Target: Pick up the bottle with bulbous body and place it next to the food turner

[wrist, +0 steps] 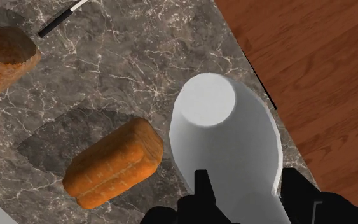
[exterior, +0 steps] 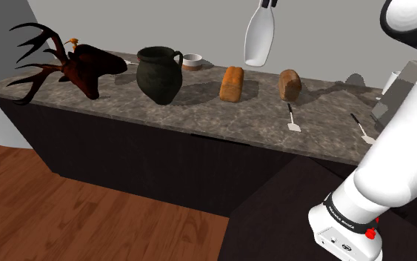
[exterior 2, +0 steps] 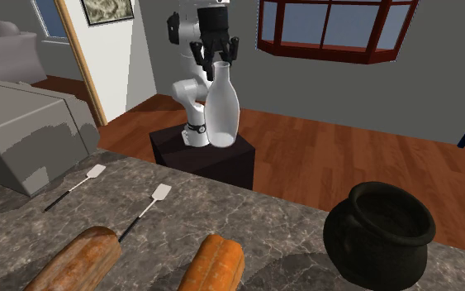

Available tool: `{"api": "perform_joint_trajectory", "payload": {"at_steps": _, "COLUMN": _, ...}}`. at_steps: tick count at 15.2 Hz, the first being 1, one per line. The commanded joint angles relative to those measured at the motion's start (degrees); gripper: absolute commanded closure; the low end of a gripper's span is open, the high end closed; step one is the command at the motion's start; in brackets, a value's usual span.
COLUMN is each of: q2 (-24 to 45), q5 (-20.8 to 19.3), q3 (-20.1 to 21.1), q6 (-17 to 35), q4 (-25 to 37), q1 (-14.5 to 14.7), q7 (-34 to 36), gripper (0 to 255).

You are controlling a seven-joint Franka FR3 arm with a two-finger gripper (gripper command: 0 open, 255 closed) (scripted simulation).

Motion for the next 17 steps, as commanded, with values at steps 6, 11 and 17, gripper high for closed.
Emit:
{"api": "perform_joint_trajectory", "payload": {"at_steps": 6, "q2": -7.5, "q5": -0.5, "q3": -3.8, "q6": 2.1, "q4": -9.8, "q1": -4.1, "q7": -8.5, "gripper": 255}}
{"api": "perform_joint_trajectory", "payload": {"at_steps": 11, "q2": -10.0, "q5": -0.6, "q3": -7.2, "q6": 2.1, "q4": -12.5, "q1": -7.3, "q7": -15.1, "gripper": 255}}
{"api": "perform_joint_trajectory", "payload": {"at_steps": 17, "q2": -10.5, "q5": -0.2, "q3": -11.9, "q6": 1.3, "q4": -12.9, "q1": -11.3, "q7": -23.6, "gripper": 255}}
